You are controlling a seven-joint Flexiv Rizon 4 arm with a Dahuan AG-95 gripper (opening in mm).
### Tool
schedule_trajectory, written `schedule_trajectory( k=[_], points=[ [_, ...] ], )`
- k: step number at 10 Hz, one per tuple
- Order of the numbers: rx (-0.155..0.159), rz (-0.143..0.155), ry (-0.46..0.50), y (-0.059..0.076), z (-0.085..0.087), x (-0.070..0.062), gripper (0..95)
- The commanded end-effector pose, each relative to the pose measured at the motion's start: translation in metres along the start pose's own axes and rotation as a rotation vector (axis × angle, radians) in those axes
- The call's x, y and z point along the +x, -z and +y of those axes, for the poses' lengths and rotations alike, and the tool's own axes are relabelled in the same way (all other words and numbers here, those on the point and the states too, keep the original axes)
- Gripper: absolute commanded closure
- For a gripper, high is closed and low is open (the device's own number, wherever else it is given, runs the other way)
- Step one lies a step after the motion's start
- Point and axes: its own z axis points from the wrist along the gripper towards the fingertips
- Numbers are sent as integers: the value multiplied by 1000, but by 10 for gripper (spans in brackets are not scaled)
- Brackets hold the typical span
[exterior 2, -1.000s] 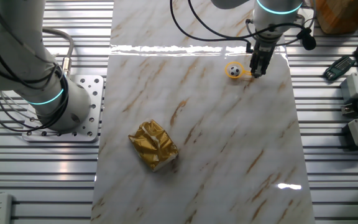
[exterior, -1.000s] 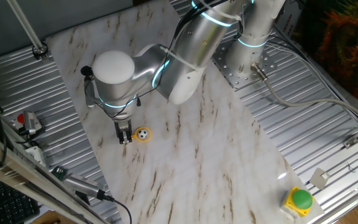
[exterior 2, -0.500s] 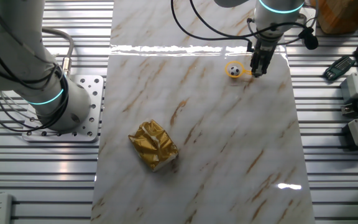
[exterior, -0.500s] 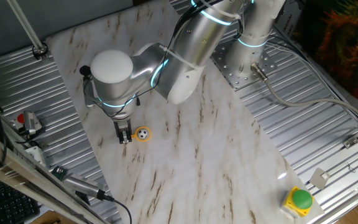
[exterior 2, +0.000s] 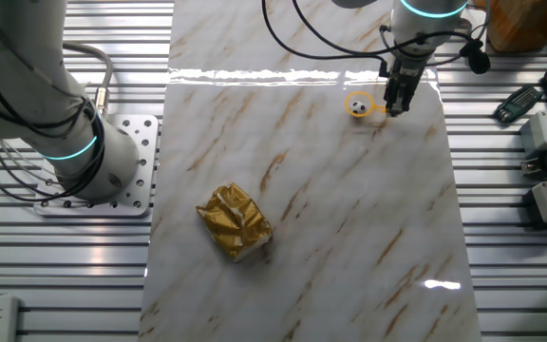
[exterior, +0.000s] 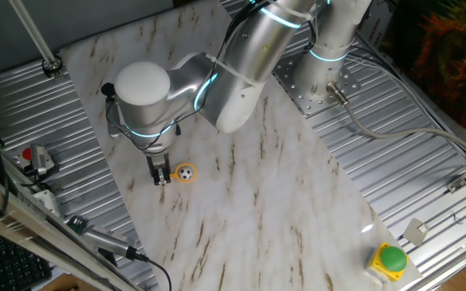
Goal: Remove the bubble ring from the ball
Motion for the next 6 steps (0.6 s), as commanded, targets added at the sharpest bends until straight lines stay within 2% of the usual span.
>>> schedule_trajectory(
  k=[1, 6],
  points=[
    [0, 8, 0, 6, 0, 1, 950],
    [4, 30, 8, 27, -7, 2, 950]
  ],
)
